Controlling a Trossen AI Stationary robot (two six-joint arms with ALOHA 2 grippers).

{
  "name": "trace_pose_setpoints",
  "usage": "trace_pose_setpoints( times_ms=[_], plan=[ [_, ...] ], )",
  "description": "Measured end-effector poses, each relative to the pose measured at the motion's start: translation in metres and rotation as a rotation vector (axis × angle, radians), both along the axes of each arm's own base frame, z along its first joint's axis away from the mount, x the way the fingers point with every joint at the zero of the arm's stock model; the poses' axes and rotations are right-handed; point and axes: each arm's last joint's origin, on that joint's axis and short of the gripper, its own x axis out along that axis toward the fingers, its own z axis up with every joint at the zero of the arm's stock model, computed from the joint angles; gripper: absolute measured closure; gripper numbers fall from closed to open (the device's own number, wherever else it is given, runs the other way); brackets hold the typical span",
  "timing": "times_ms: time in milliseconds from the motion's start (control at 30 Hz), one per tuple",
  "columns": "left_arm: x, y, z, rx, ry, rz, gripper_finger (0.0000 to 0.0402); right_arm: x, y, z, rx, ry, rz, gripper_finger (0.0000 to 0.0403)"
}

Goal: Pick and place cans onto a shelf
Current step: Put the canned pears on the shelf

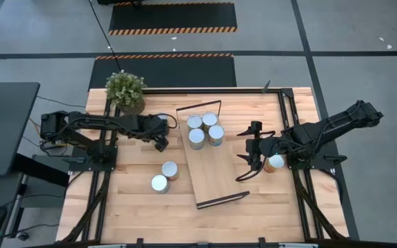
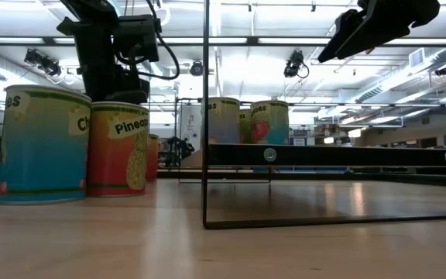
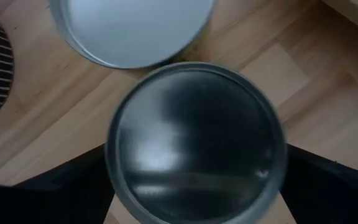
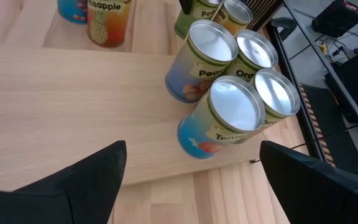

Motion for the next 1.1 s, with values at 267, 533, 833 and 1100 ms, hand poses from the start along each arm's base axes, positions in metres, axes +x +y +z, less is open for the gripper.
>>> trace_pose_setpoints(
  times_ms=[267, 533, 833, 1100],
  plan=[
    [-0.002, 0.000, -0.002, -0.003, 0.017, 0.002, 0.0040, 0.000, 0.000, 0.000, -0.003, 0.001, 0.002, 0.0026],
    [-0.001, -0.003, 0.001, -0.080, 0.008, -0.038, 0.0101, 0.000, 0.000, 0.000, -0.003, 0.001, 0.002, 0.0026],
    [0.019, -0.024, 0.066, -0.120, -0.022, -0.195, 0.0093, 0.000, 0.000, 0.000, -0.003, 0.002, 0.002, 0.0026],
    [0.041, -0.064, 0.125, -0.061, -0.260, -0.302, 0.0091, 0.000, 0.000, 0.000, -0.004, 0.005, 0.002, 0.0026]
  ],
)
